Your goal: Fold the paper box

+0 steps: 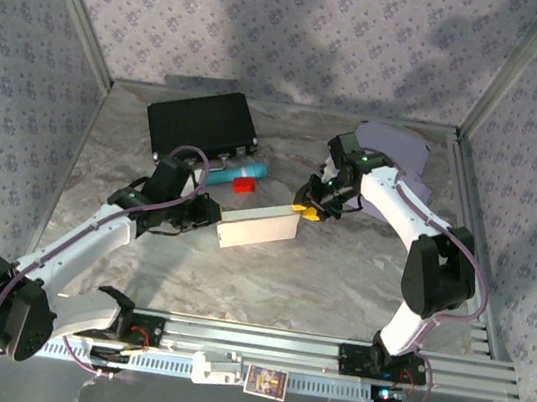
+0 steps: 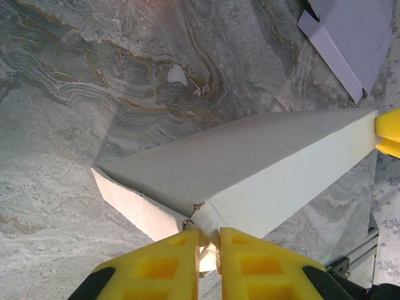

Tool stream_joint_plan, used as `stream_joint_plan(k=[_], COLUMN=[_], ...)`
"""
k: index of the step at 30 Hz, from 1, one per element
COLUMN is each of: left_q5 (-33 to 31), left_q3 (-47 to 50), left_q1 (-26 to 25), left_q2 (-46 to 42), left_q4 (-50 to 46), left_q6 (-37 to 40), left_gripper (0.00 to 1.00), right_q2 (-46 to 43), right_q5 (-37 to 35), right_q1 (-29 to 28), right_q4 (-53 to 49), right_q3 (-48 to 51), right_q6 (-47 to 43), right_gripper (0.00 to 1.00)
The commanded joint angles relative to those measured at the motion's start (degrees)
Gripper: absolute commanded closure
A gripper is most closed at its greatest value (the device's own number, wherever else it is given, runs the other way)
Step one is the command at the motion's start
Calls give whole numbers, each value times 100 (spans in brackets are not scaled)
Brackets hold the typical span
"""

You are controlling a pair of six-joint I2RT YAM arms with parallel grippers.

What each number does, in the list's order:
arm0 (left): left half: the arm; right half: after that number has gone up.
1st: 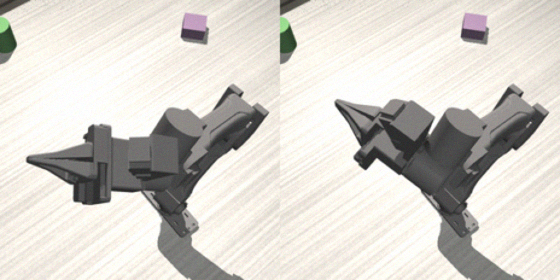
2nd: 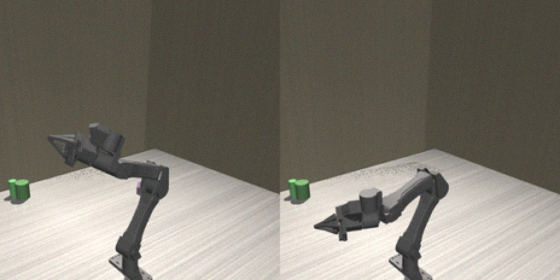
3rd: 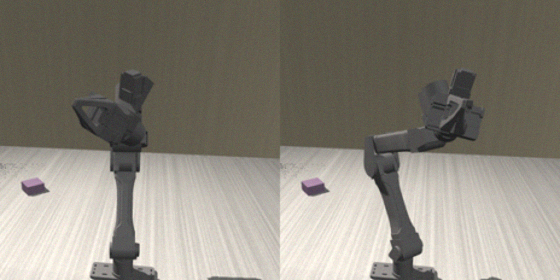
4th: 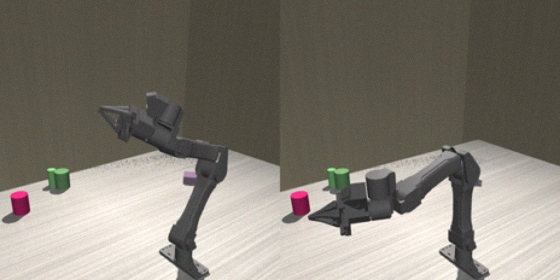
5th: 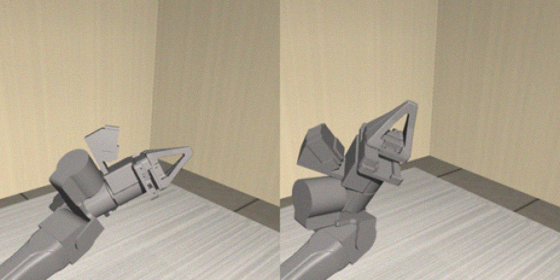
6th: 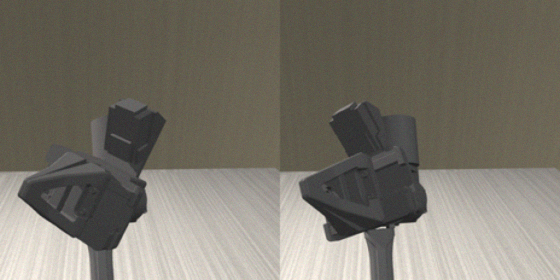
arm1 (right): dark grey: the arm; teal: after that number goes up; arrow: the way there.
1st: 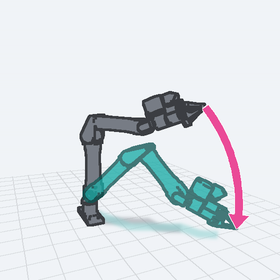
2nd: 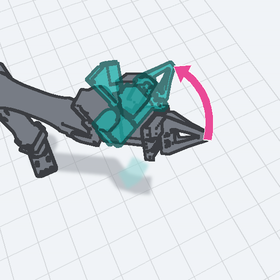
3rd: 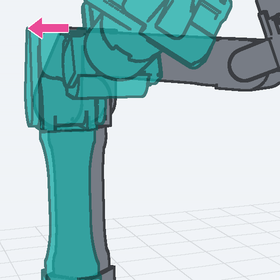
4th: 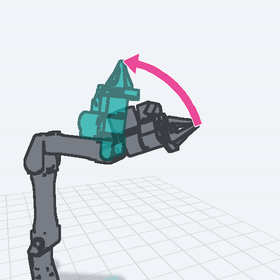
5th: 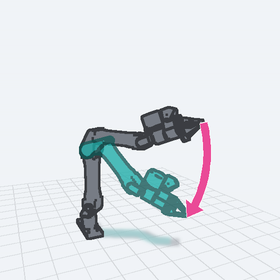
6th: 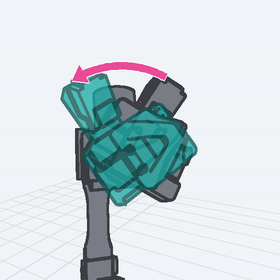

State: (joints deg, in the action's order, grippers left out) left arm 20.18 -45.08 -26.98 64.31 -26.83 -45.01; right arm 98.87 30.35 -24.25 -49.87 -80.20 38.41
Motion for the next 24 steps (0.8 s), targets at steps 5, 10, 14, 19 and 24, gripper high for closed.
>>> stream_joint_plan(k=[5, 10, 14, 19, 24], left_q5=[-445, -615, -630, -652, -593], left_q3=[604, 485, 404, 474, 461], left_q1=[97, 110, 114, 114, 114], left_q2=[40, -11, 12, 57, 47], left_q4=[-887, -1145, -1282, -1301, -1240], left_q6=[-47, 102, 211, 213, 41], left_gripper=[85, 75, 74, 73, 75], right_q2=[328, 359, 403, 467, 480], right_q5=[-356, -350, -367, -356, -357], right_q1=[72, 78, 70, 65, 68], right_q4=[-236, -269, -302, -322, -290], right_q3=[-7, -56, -140, -175, -171], right_q6=[52, 43, 35, 43, 69], right_gripper=[68, 67, 67, 67, 67])
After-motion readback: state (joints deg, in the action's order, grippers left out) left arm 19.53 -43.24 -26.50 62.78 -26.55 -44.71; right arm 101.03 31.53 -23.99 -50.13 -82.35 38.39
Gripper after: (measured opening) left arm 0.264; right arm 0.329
